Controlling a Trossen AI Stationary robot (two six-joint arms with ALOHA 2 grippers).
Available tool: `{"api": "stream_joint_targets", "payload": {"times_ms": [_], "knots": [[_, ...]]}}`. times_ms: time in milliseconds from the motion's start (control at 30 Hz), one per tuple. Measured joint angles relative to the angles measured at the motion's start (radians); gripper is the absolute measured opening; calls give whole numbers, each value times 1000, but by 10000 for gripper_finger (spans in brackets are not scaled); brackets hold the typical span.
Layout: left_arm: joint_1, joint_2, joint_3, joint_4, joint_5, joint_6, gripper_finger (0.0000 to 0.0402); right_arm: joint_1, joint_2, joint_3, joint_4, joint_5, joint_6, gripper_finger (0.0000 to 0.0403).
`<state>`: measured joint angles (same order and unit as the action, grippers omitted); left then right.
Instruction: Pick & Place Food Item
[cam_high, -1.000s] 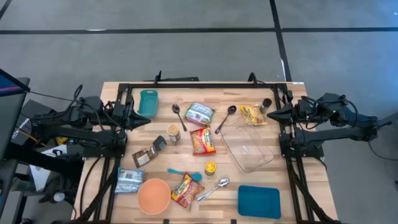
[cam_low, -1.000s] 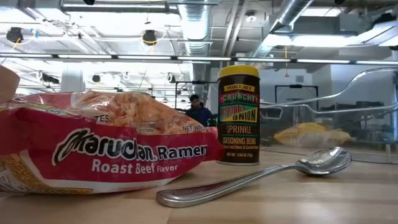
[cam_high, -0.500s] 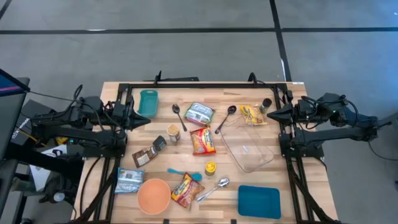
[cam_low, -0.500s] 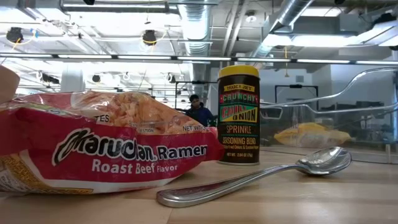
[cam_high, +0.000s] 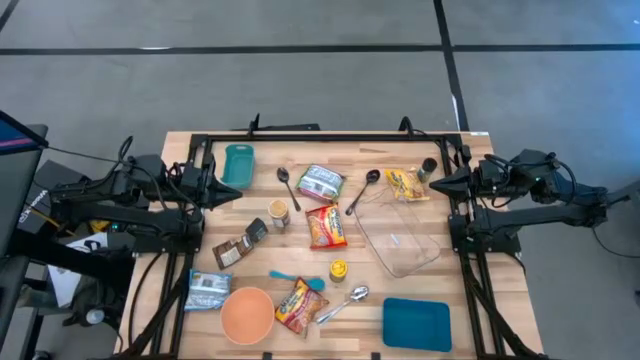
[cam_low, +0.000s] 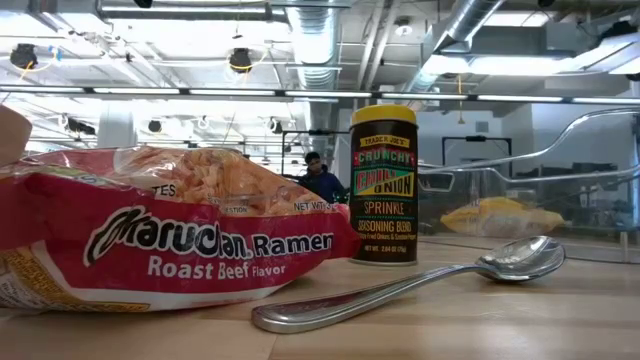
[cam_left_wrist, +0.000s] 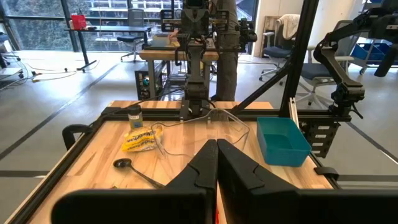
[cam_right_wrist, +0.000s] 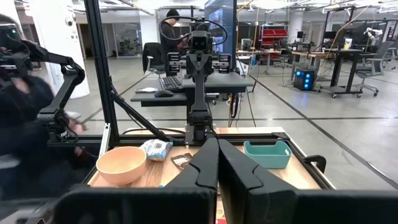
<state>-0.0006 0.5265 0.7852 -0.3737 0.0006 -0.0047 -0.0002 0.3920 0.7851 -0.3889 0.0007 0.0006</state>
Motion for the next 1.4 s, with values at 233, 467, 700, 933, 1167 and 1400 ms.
{"api": "stream_joint_targets", "payload": {"times_ms": [233,467,700,933,1167,1400], "knots": [[0,0,0,0,0,0,0,0,0,0,0,0,0,0],[0,0,0,0,0,0,0,0,0,0,0,0,0,0],[0,0,0,0,0,0,0,0,0,0,0,0,0,0],[0,1,-1,78,0,53,0,0,0,0,0,0,0,0],[0,-2,0,270,0,52,0,0,0,0,0,0,0,0],[0,-2,0,402,0,37,0,0,0,0,0,0,0,0]]}}
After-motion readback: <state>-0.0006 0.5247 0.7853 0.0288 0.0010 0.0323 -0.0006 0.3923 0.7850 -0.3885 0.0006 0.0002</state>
